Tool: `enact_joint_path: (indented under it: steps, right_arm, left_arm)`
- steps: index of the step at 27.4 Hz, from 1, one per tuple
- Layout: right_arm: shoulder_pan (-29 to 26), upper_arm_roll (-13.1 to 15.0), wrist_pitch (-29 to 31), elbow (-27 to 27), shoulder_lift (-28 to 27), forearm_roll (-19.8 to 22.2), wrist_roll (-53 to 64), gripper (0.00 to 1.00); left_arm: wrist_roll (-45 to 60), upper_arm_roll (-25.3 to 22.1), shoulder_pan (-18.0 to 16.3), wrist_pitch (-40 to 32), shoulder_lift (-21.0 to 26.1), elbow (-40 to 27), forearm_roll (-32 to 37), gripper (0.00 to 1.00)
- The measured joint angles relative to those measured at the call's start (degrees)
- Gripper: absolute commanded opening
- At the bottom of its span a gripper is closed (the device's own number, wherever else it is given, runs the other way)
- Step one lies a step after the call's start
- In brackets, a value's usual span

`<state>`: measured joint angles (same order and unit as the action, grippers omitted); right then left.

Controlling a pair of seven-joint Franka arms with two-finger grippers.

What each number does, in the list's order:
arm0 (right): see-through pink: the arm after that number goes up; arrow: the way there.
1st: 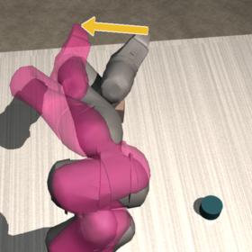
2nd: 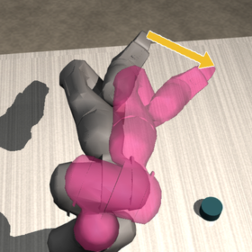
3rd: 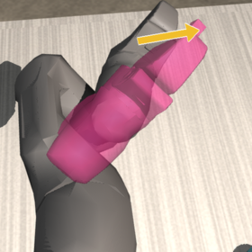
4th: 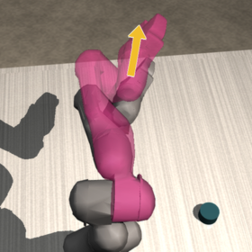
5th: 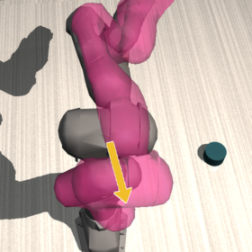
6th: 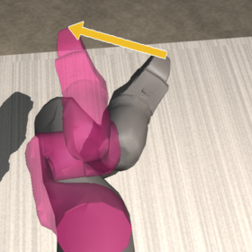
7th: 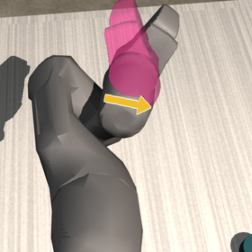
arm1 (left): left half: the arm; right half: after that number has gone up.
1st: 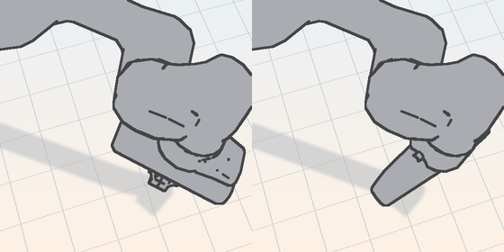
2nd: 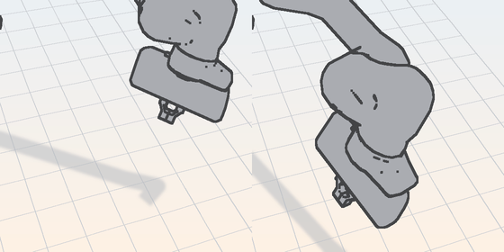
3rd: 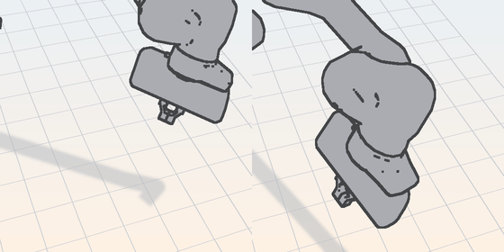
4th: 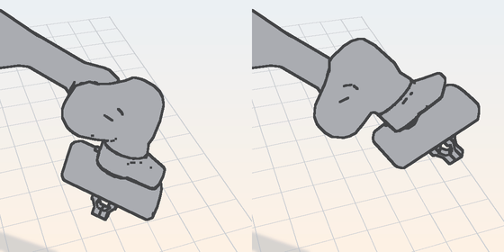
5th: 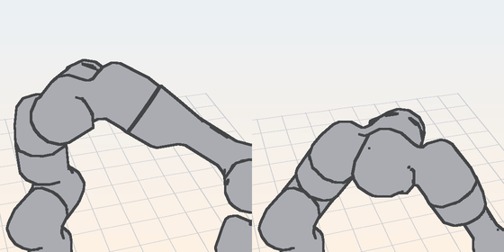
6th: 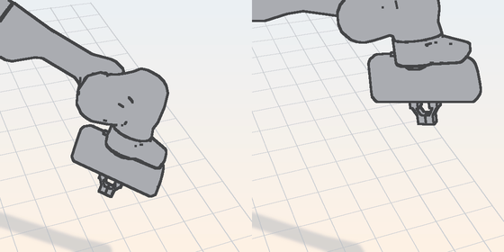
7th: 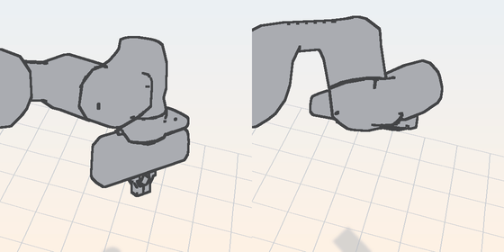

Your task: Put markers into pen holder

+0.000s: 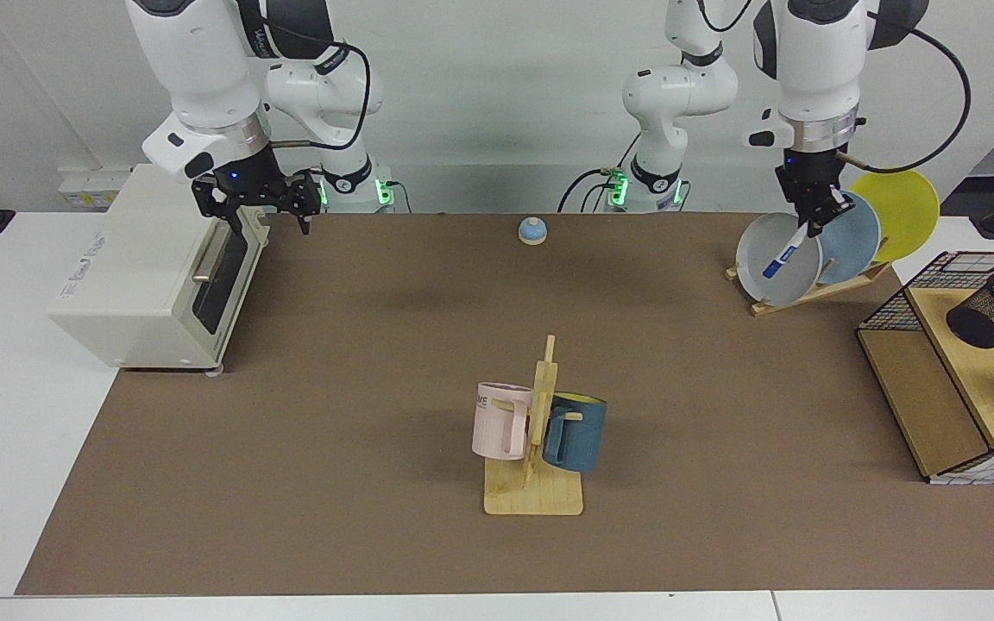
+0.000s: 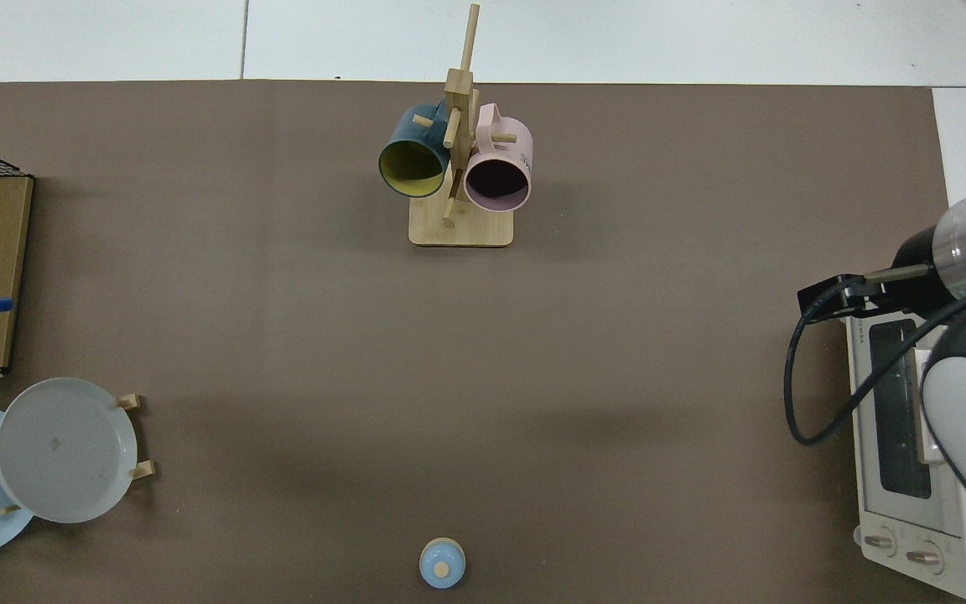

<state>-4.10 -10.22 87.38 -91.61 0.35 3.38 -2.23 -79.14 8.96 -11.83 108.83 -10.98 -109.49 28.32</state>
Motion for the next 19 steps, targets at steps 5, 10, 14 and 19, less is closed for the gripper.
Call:
enact_joint_path:
  steps: [5,10,14,19]
  right_arm:
    - [0.0,0.0,0.0,0.0,0.0,0.0,0.0,1.0]
    - [0.0,0.0,0.0,0.0,0.0,0.0,0.0,1.0]
    - [0.0,0.0,0.0,0.0,0.0,0.0,0.0,1.0]
    - [0.0,0.0,0.0,0.0,0.0,-0.01,0.0,1.0]
  left_arm:
    - [-9.75,-0.04,-4.76,4.65,2.62,3.17,1.31,0.0]
    - [-21.83,-0.07,-9.3,8.11,5.13,7.29,1.41,0.0]
    - [-28.22,-0.1,-11.65,10.76,6.37,9.36,1.41,0.0]
    - [-34.67,-0.1,-14.4,12.95,7.69,11.06,1.4,0.0]
